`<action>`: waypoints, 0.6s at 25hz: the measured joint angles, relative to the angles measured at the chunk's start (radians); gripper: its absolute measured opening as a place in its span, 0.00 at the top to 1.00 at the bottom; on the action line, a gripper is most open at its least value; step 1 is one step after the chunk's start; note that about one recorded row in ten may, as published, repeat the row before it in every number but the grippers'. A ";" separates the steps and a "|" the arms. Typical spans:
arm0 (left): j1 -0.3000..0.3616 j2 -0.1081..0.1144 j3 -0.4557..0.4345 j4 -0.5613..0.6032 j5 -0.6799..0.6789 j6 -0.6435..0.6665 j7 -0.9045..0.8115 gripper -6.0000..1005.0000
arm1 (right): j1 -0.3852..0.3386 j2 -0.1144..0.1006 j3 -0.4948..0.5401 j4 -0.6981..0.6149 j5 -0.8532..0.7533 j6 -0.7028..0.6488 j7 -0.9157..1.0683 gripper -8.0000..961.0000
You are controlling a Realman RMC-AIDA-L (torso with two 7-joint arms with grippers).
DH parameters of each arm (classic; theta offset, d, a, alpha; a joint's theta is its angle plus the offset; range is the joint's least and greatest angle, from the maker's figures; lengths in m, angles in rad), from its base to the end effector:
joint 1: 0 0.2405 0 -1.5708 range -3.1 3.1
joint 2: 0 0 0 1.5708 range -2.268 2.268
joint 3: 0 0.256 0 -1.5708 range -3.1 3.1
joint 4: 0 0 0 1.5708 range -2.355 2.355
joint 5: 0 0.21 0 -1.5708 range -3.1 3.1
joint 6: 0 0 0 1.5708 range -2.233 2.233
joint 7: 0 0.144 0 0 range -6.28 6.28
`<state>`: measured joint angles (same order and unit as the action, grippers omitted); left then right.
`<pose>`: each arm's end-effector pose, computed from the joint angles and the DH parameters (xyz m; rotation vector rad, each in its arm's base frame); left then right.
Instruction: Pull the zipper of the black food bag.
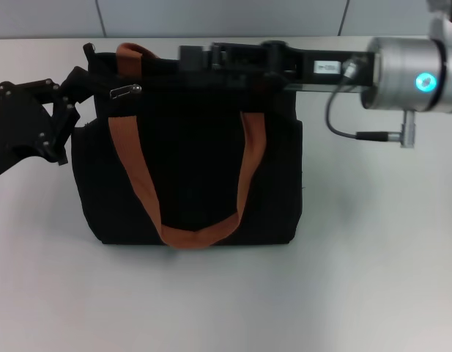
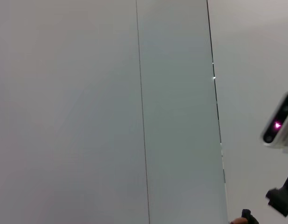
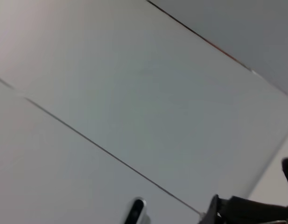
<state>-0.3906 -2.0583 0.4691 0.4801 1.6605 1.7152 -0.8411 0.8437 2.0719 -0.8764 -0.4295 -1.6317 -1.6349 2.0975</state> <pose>-0.2914 0.2941 0.0425 -2.2343 -0.2068 -1.0461 0.1260 0.3672 -0.0261 2.3421 -1.2442 -1.0256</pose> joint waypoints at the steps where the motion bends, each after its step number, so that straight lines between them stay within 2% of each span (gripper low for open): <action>1: 0.001 0.000 -0.001 0.000 0.001 0.000 0.000 0.98 | 0.011 -0.001 -0.020 -0.004 0.000 0.018 0.036 0.20; 11: 0.015 0.000 -0.005 -0.001 -0.001 0.000 0.010 0.98 | 0.069 0.005 -0.123 -0.002 -0.001 0.133 0.264 0.20; 15: 0.019 0.000 -0.003 -0.006 -0.002 0.006 0.026 0.98 | 0.076 0.008 -0.159 -0.001 0.002 0.162 0.322 0.24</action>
<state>-0.3715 -2.0587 0.4658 0.4742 1.6587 1.7211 -0.8151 0.9193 2.0801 -1.0353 -0.4301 -1.6300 -1.4725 2.4191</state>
